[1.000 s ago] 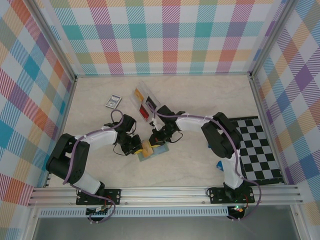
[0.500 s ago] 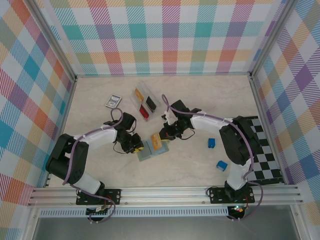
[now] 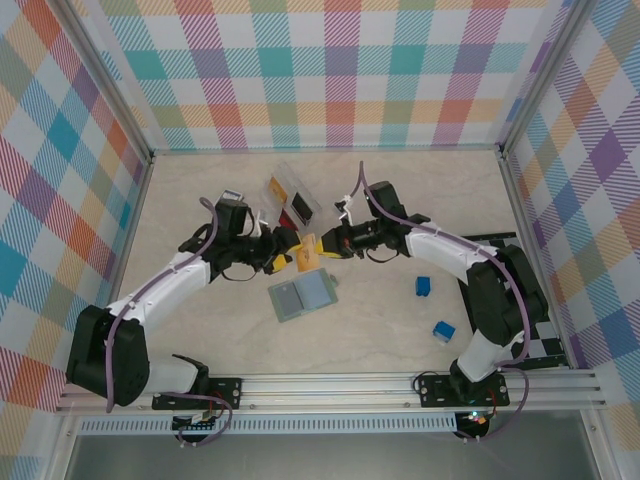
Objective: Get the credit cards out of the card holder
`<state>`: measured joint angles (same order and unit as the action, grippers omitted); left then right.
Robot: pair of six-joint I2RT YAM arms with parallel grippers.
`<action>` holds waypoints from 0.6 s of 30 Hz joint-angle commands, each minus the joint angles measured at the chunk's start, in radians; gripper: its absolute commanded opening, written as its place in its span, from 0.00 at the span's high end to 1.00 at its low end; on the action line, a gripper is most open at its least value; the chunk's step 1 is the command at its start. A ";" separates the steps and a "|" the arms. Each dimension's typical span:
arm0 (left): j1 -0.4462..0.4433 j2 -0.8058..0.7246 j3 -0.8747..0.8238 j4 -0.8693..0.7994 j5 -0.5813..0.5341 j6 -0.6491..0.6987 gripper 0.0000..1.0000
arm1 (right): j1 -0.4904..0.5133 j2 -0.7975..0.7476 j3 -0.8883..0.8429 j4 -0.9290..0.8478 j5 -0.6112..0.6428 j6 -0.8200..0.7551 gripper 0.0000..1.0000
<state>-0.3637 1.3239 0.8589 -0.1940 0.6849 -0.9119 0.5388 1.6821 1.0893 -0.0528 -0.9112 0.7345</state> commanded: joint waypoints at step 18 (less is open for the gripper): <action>0.064 -0.035 0.025 -0.062 -0.012 0.046 1.00 | -0.014 -0.063 0.036 -0.205 0.162 -0.044 0.45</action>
<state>-0.3237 1.3048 0.7948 -0.0196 0.7746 -1.0042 0.5236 1.6718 1.0851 -0.0837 -0.8753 0.7921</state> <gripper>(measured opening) 0.038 0.526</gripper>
